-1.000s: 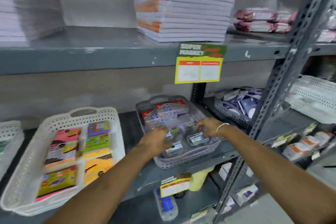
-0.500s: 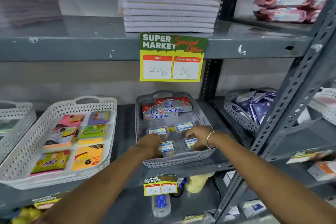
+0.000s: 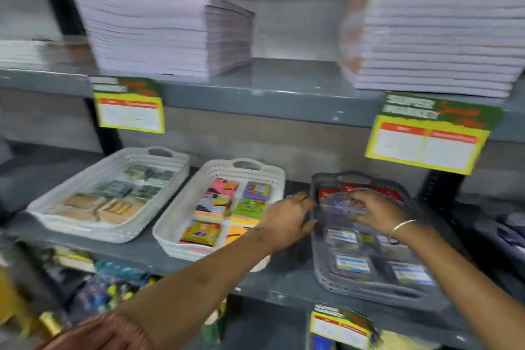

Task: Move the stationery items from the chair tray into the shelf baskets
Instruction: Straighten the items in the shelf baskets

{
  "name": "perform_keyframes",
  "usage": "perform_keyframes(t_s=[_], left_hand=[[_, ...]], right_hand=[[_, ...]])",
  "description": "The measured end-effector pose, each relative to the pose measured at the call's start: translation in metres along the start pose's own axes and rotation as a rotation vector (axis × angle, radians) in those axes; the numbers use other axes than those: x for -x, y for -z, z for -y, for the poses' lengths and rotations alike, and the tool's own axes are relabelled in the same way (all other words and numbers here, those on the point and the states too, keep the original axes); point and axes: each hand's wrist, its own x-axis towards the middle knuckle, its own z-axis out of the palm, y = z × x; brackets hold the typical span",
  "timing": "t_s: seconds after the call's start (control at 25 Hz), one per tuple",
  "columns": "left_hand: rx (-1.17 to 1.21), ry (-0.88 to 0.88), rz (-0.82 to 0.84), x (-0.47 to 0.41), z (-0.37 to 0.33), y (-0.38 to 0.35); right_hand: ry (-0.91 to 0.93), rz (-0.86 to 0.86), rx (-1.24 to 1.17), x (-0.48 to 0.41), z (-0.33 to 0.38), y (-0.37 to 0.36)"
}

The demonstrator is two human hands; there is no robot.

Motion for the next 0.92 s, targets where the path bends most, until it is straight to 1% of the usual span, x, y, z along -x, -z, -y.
perform_keyframes(t_s=[0.12, 0.24, 0.32, 0.4, 0.48, 0.56, 0.68, 0.8, 0.84, 0.92], left_hand=[[0.010, 0.155, -0.079, 0.031, 0.070, 0.053], [-0.045, 0.336, -0.067, 0.083, 0.185, 0.112], [-0.093, 0.447, 0.021, 0.120, 0.272, 0.145], [-0.146, 0.498, 0.210, 0.154, 0.346, 0.172], [-0.186, 0.492, 0.423, 0.179, 0.405, 0.186], [-0.180, 0.505, 0.542, 0.194, 0.454, 0.188], [-0.136, 0.488, 0.600, 0.200, 0.498, 0.180], [-0.127, 0.365, 0.666, 0.193, 0.496, 0.173], [-0.135, 0.314, 0.665, 0.191, 0.495, 0.170], [-0.136, 0.272, 0.644, 0.189, 0.497, 0.166]], right_hand=[[0.112, 0.016, -0.046, -0.026, 0.075, -0.006], [0.210, 0.012, -0.040, -0.049, 0.171, -0.030], [0.263, -0.003, -0.042, -0.063, 0.236, -0.054], [0.317, 0.013, -0.049, -0.085, 0.301, -0.088], [0.347, 0.049, -0.059, -0.114, 0.362, -0.129], [0.328, 0.123, -0.004, -0.143, 0.409, -0.171], [0.218, 0.237, 0.130, -0.174, 0.453, -0.217], [0.084, 0.271, 0.139, -0.180, 0.468, -0.238], [0.062, 0.277, 0.133, -0.180, 0.471, -0.242], [0.033, 0.270, 0.115, -0.178, 0.472, -0.244]])
